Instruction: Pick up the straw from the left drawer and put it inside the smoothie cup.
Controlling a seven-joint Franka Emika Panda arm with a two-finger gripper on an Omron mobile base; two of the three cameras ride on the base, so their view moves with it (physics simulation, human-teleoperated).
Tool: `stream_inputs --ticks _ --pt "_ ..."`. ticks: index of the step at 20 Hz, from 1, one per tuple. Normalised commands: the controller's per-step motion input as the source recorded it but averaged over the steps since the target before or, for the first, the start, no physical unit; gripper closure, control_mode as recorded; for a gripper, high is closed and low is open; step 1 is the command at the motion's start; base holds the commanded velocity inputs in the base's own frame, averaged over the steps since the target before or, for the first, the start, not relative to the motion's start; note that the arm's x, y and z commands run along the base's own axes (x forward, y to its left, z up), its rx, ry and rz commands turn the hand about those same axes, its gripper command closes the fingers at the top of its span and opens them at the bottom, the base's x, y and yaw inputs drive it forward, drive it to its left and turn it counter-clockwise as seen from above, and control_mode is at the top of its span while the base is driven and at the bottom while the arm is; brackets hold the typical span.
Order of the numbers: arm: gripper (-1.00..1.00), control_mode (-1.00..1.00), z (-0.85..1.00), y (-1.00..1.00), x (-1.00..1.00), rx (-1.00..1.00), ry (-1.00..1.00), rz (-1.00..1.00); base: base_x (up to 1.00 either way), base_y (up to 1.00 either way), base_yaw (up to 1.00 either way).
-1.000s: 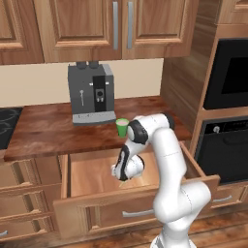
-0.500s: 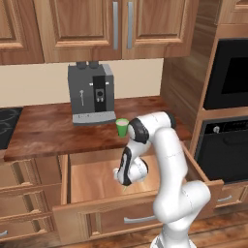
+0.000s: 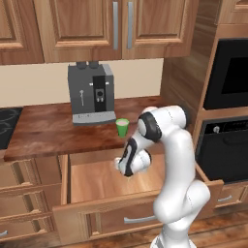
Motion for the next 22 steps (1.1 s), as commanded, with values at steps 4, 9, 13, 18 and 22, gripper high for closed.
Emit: stream_inputs --ticks 4,9,13,18,22 --pt "1.0 -1.0 1.0 -0.02 -0.08 0.0 0.0 -0.08 0.0 0.0 0.0" --pt "1.0 -1.0 1.0 -0.02 -0.03 0.0 -0.02 -0.1 0.0 0.0 0.0" --pt "1.0 -1.0 1.0 0.0 0.0 0.0 -0.05 -0.07 0.0 0.0 0.0" --pt "1.0 -1.0 1.0 0.0 0.01 0.0 -0.06 -0.01 0.0 0.0 0.0" --pt "1.0 -1.0 0.87 0.0 0.1 0.0 -0.08 0.0 0.0 0.0 0.0"
